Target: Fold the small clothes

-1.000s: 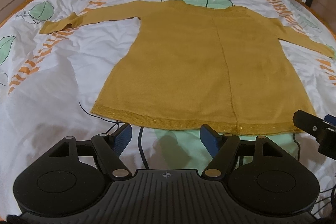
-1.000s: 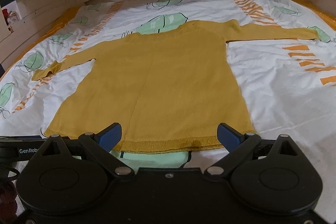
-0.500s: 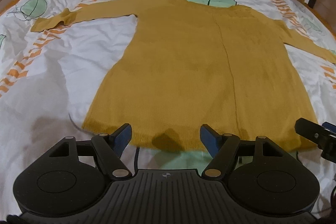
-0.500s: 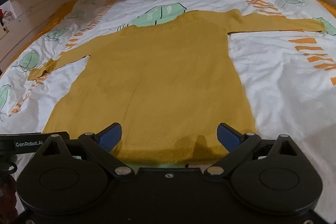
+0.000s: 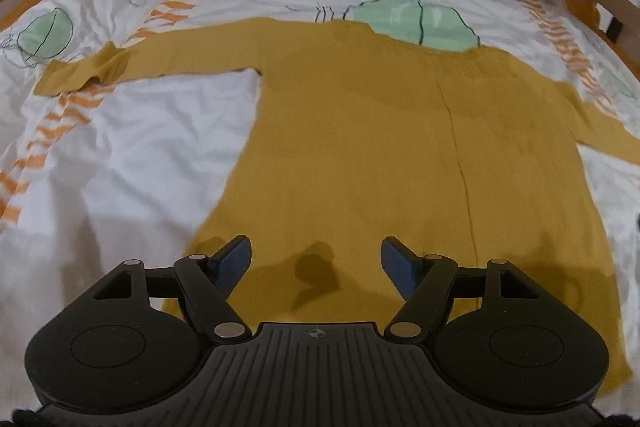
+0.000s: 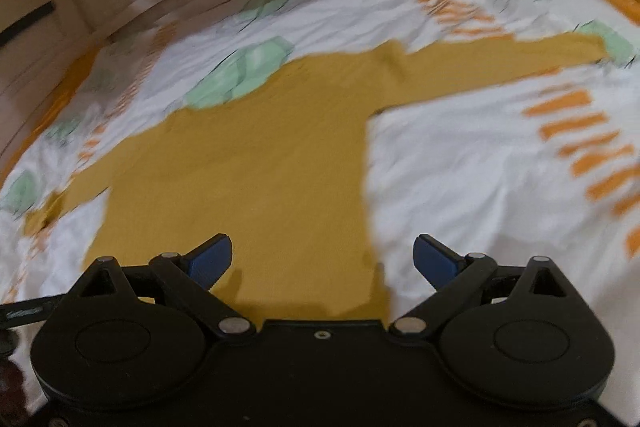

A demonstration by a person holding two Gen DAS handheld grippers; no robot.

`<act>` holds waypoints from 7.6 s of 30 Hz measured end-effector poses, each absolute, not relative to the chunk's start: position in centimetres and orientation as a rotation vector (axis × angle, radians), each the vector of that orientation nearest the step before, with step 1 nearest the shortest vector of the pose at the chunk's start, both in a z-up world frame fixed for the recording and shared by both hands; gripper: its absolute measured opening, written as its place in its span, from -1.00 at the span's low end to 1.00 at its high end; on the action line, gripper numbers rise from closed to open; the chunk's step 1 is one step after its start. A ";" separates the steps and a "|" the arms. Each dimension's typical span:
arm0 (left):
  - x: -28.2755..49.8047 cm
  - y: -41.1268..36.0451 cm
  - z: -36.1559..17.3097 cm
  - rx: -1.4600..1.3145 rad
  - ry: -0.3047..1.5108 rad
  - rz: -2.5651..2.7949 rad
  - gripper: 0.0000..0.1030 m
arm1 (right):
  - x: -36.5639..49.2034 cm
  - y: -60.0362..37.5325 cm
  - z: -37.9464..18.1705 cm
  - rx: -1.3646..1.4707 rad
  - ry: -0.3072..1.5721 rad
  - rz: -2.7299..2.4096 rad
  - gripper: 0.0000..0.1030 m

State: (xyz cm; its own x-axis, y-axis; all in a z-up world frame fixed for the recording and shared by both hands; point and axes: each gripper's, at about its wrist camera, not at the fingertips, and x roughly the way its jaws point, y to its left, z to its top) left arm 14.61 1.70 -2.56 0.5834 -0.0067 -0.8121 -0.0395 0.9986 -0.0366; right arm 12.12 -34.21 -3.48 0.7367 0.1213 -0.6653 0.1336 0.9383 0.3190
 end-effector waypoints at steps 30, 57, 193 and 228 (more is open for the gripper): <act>25.4 -1.0 -10.2 0.086 0.728 0.060 0.55 | 24.5 -64.0 -11.1 0.722 0.571 -0.511 0.34; 25.5 -0.8 -10.8 0.052 0.709 0.059 0.66 | 30.0 -46.6 6.0 0.532 0.406 0.024 -0.72; 30.2 12.8 -6.6 -0.086 0.785 0.101 -0.13 | 23.2 -24.6 -7.2 0.252 0.741 0.252 0.91; 29.2 39.0 -7.0 -0.563 0.645 0.478 -0.13 | 23.3 -10.2 -6.7 0.089 0.695 0.482 0.91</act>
